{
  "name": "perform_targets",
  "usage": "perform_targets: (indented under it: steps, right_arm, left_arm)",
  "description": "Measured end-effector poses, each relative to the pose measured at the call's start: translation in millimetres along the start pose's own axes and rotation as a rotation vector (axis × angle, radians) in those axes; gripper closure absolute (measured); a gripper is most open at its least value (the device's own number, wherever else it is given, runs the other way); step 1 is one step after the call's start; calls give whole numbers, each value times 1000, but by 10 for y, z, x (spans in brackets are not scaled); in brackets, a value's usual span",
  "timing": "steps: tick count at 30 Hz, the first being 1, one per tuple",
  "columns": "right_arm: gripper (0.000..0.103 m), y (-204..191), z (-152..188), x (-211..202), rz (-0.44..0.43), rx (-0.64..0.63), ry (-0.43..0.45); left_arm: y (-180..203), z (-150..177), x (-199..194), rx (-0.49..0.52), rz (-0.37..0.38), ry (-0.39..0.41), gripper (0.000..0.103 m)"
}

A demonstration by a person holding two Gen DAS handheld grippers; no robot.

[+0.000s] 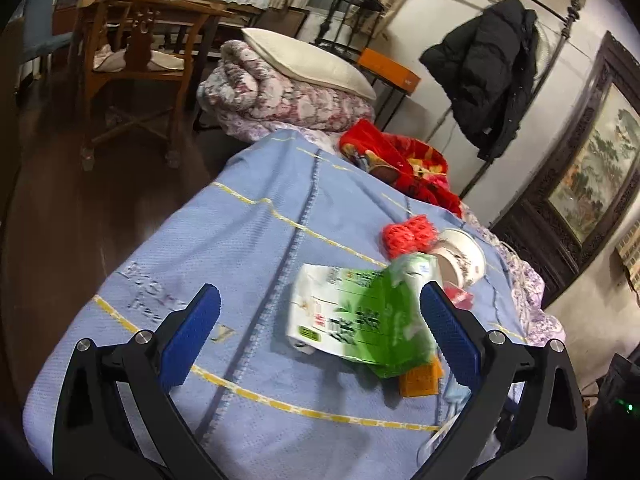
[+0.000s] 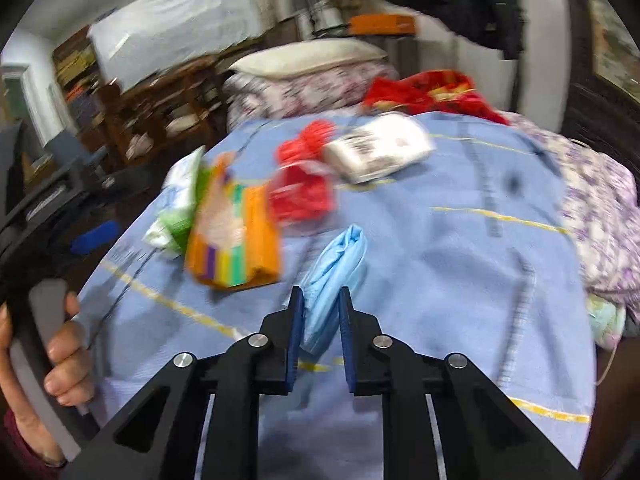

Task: Collect trash
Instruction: 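Grasp the blue face mask with the right tool while the left approaches the green tea carton, then grasp the green tea carton and white tissue packet together with the left tool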

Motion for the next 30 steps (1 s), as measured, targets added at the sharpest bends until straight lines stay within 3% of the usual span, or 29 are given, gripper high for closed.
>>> perform_targets:
  steps: [5, 9, 14, 22, 24, 27, 30]
  right_arm:
    - [88, 337, 28, -13, -2, 105, 6]
    - [80, 258, 33, 14, 12, 49, 10]
    - [77, 150, 37, 7, 26, -34, 23]
    - [76, 224, 32, -35, 20, 19, 38]
    - [70, 223, 35, -44, 20, 17, 43]
    - [61, 216, 36, -61, 12, 8, 50]
    - [59, 210, 35, -76, 8, 3, 54]
  left_arm:
    - [324, 53, 30, 99, 33, 14, 7]
    - [375, 91, 199, 155, -56, -8, 7]
    - [143, 62, 185, 64, -10, -44, 6]
    - [-357, -10, -79, -9, -99, -32, 6]
    - [-436, -7, -148, -36, -101, -23, 6]
    - [-415, 13, -164, -47, -65, -11, 6]
    - [-278, 30, -128, -17, -14, -14, 6]
Point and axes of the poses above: each gripper's, at about its wrist camera, not at the fingertips, and x roughly the way its jaws point, y to its right, z to its underside, the point moved 5 cm from there along x, roughly the way its jaws point, and after that the axes turned 1 degree about y, right-handed, at the moved point
